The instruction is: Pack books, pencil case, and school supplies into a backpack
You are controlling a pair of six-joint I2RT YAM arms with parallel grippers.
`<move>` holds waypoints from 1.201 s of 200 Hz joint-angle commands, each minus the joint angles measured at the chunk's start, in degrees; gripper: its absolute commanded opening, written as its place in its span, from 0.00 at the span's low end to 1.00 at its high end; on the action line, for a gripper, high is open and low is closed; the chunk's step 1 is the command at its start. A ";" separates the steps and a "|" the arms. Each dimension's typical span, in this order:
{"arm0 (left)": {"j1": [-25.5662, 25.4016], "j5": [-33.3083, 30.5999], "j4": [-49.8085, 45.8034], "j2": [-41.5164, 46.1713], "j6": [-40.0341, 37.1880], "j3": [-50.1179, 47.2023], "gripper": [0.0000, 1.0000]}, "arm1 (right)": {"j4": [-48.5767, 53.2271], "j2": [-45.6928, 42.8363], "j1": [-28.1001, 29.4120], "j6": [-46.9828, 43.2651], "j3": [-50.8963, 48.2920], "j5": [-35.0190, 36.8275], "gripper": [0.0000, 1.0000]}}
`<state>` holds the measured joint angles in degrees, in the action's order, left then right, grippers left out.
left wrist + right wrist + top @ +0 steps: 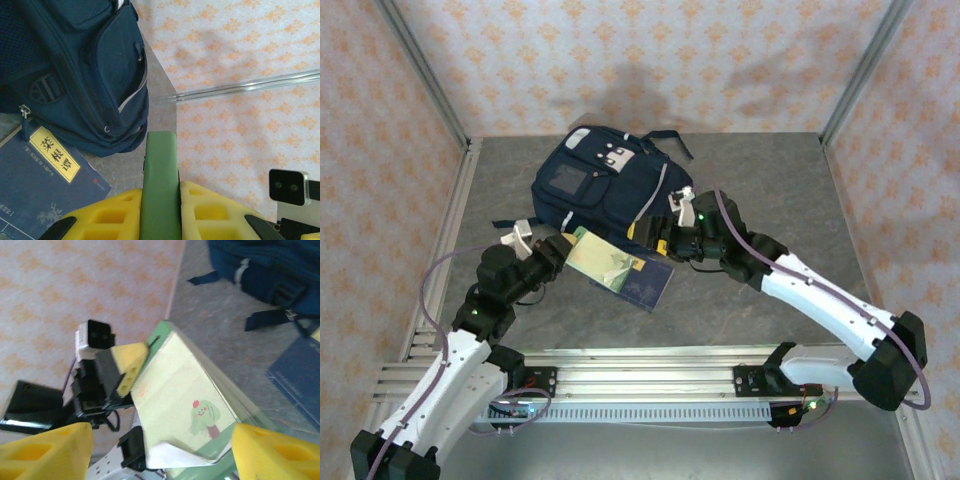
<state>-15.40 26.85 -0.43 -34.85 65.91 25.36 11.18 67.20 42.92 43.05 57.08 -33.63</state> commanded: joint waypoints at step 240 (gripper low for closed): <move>-0.66 -5.38 1.92 -2.59 3.31 1.97 0.03 | -64.39 11.52 7.80 27.04 -22.37 6.09 0.13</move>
<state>-16.01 22.13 1.45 -35.79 70.72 26.22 -54.04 81.80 50.61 73.67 34.22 -28.21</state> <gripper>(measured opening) 0.199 0.229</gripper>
